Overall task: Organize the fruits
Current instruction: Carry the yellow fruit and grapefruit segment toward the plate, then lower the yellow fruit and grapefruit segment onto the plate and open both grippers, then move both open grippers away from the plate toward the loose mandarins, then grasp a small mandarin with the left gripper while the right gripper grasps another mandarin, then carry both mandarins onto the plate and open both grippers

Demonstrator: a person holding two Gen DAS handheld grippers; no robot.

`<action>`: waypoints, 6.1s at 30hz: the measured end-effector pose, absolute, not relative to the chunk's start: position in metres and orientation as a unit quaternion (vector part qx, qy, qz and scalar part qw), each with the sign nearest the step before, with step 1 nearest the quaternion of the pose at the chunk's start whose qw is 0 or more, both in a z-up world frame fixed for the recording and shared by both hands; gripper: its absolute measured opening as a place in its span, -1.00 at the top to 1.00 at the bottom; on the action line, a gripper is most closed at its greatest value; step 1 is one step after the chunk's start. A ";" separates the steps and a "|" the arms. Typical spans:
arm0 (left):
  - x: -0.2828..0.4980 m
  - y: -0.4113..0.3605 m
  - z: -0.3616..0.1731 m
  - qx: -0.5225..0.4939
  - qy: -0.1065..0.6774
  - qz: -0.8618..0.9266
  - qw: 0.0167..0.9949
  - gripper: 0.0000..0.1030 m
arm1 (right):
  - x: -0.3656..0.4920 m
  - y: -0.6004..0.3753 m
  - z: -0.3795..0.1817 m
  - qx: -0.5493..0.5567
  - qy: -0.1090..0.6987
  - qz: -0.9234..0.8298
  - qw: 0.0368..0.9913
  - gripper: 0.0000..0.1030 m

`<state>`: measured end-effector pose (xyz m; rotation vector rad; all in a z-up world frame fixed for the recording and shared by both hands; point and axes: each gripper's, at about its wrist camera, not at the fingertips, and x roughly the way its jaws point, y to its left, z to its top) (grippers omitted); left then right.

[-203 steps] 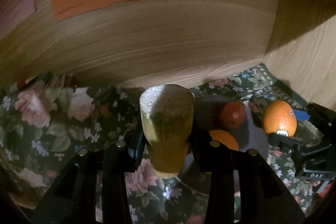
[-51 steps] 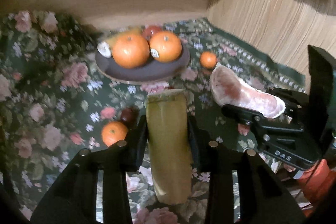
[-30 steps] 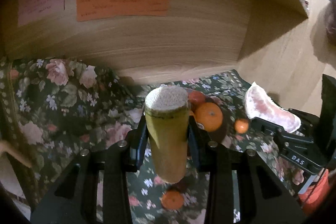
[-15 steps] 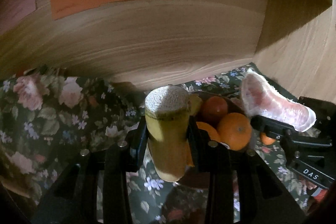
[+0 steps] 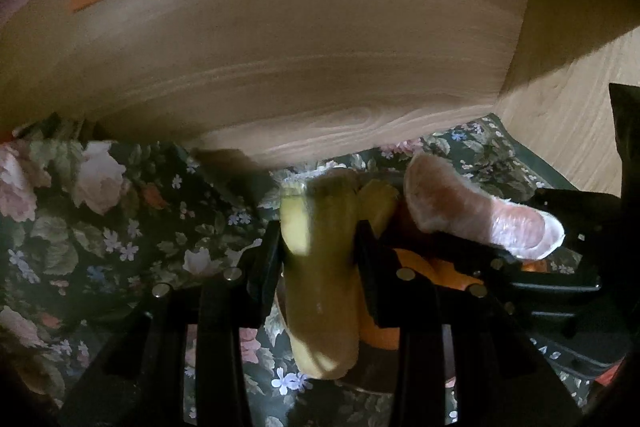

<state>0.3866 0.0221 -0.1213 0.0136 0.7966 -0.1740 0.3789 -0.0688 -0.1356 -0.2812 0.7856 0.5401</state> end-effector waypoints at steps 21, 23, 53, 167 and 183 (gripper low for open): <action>0.360 0.037 -0.114 0.025 0.386 -0.090 0.918 -0.15 | 0.344 -0.080 -0.117 -0.142 0.345 0.268 0.888 0.18; 0.355 0.043 -0.119 0.034 0.395 -0.093 0.913 -0.15 | 0.340 -0.078 -0.116 -0.145 0.344 0.271 0.888 0.18; 0.321 0.048 -0.130 0.010 0.397 -0.116 0.910 0.28 | 0.327 -0.101 -0.122 -0.124 0.361 0.253 0.889 0.18; 0.212 0.017 -0.178 0.036 0.437 -0.100 0.893 0.34 | 0.282 -0.158 -0.133 -0.095 0.382 0.235 0.889 0.33; 0.246 -0.001 -0.136 0.029 0.380 -0.115 0.917 0.34 | 0.298 -0.130 -0.123 -0.110 0.364 0.266 0.886 0.33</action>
